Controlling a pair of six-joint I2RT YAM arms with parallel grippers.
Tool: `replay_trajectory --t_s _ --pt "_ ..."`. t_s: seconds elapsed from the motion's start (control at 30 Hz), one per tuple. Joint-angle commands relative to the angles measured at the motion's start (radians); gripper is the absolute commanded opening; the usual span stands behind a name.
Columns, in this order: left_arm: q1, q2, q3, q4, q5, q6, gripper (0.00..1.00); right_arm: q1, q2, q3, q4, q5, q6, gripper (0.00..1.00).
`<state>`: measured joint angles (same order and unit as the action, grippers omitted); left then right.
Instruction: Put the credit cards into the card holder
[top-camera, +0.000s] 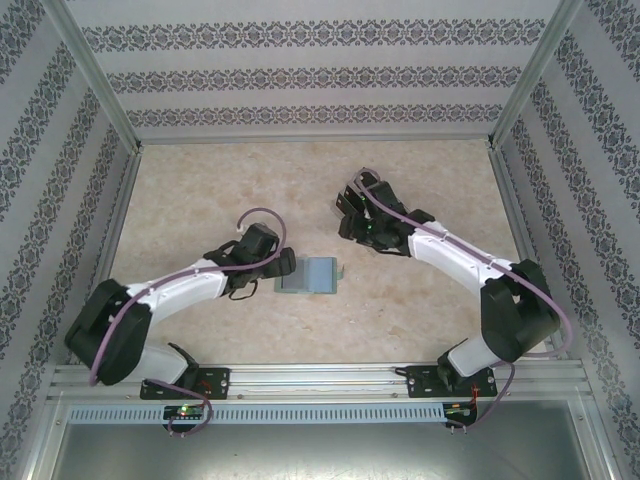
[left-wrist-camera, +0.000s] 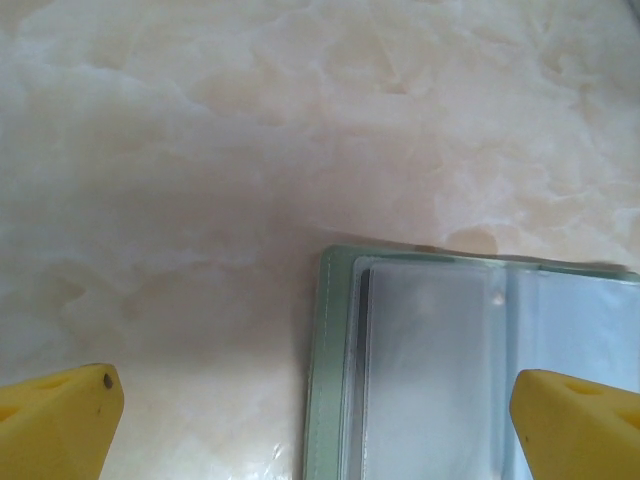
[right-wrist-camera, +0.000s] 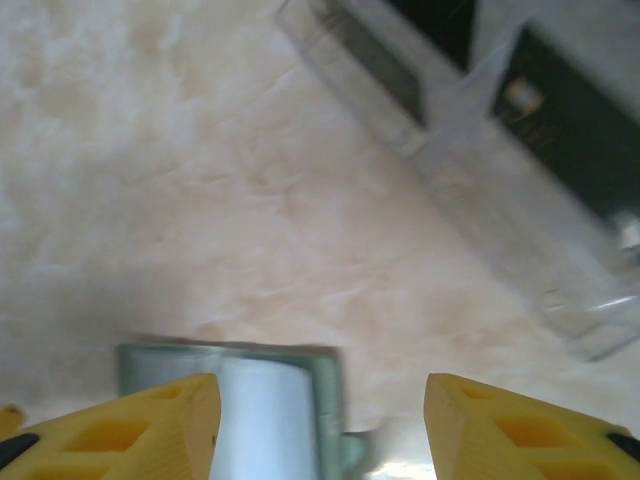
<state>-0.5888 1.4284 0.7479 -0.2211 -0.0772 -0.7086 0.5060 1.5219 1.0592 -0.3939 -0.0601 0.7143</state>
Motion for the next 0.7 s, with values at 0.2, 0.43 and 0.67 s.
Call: replay_trajectory --t_s 0.2,0.43,0.67 --pt "-0.002 0.113 0.062 -0.098 -0.012 0.057 1.0 -0.06 0.182 0.298 -0.233 0.068 -0.336 0.5" --pt "-0.002 0.105 0.056 -0.106 -0.019 0.046 1.0 -0.054 0.376 0.518 -0.311 0.089 -0.436 0.37" --pt "-0.002 0.086 0.045 -0.107 -0.021 0.035 1.0 -0.045 0.53 0.678 -0.351 0.168 -0.496 0.34"
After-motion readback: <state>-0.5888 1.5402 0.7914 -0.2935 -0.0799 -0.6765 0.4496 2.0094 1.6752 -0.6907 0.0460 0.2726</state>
